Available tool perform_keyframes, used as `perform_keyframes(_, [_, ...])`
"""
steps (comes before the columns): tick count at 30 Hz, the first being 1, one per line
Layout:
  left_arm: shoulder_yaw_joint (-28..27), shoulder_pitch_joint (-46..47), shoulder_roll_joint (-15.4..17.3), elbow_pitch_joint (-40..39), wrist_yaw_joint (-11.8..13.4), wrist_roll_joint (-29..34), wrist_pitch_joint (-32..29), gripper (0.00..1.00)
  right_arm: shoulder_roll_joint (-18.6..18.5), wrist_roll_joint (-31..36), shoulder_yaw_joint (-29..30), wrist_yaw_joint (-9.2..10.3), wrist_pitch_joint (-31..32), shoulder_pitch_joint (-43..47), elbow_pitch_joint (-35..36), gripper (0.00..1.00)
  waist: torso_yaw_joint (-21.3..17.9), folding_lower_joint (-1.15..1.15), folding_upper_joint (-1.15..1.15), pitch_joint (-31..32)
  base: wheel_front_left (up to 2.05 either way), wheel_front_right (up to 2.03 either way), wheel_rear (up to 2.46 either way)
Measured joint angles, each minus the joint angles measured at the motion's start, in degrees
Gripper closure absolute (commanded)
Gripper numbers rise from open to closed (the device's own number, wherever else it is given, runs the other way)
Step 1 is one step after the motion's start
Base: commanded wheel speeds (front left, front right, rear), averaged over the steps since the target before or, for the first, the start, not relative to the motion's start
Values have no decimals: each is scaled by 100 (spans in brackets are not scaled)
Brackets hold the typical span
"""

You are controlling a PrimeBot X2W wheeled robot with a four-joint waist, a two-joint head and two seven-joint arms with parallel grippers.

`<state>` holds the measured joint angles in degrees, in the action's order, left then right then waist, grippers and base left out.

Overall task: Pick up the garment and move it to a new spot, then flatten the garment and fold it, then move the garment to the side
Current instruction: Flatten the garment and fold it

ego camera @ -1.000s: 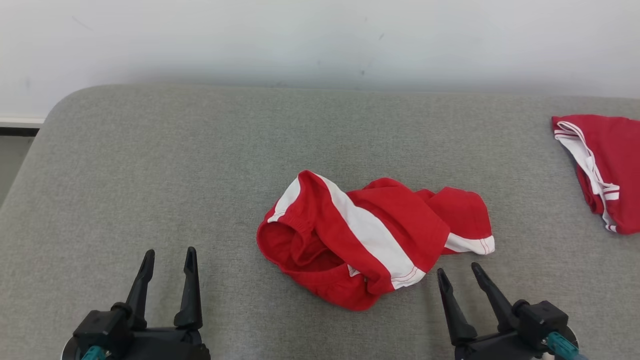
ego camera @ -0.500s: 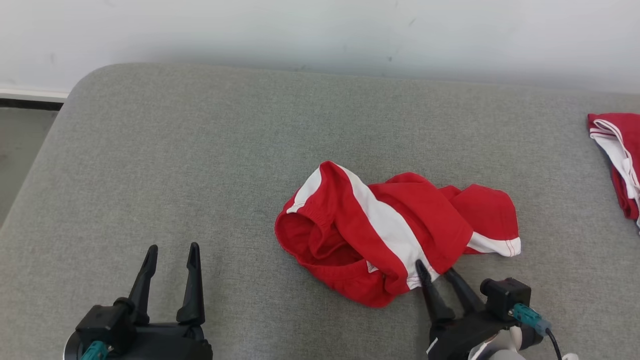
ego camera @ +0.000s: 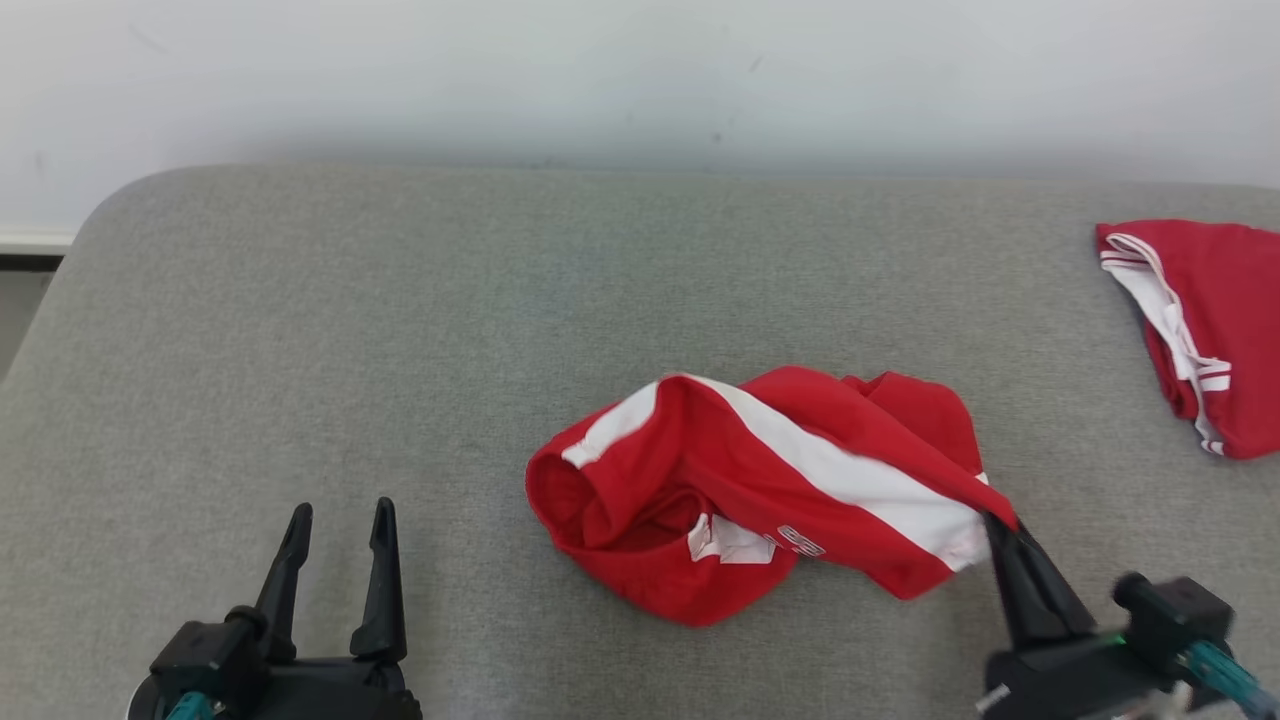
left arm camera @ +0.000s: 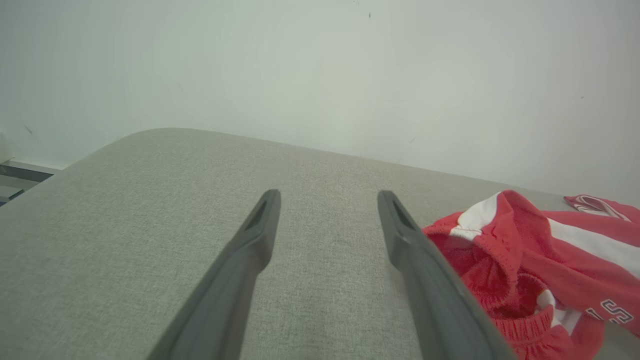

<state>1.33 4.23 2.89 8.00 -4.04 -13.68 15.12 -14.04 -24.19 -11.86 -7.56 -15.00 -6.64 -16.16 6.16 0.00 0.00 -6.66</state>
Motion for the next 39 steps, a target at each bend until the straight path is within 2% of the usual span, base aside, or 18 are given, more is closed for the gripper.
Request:
perform_keyframes(4, [19,-22,-1,19,0,1,-1,0,-312,-88,193,1,47,475,352,100,-123,0,0,94,0,0,0])
perform_keyframes(6, [16,-59,-2,23,0,1,-1,0,-339,-224,301,0,208,684,436,100,-169,0,0,140,0,0,0])
perform_keyframes(7, [15,-85,-1,23,0,1,0,0,-332,-301,337,1,294,784,442,76,-190,0,0,162,0,0,0])
perform_keyframes(8, [18,-103,0,23,0,0,0,0,-331,-318,364,1,314,869,464,15,-208,0,0,183,0,0,0])
perform_keyframes(9, [19,-115,-1,24,0,0,0,0,-326,-318,404,0,315,925,491,0,-222,0,0,204,0,0,0])
perform_keyframes(20, [-14,-220,-1,2,-1,38,-1,0,63,219,775,0,56,956,1246,0,-280,-1,0,377,0,0,0])
perform_keyframes(26, [33,-248,1,7,-9,45,-1,0,234,468,652,1,26,966,1416,0,-294,-1,0,382,0,0,0])
perform_keyframes(35, [1002,-164,-1,394,-205,71,0,0,301,614,363,1,4,750,1318,0,-449,-1,0,243,0,0,0])
perform_keyframes(39, [1385,-84,-4,609,-246,-156,0,0,330,626,201,1,2,588,1266,0,-582,0,0,157,0,0,0])
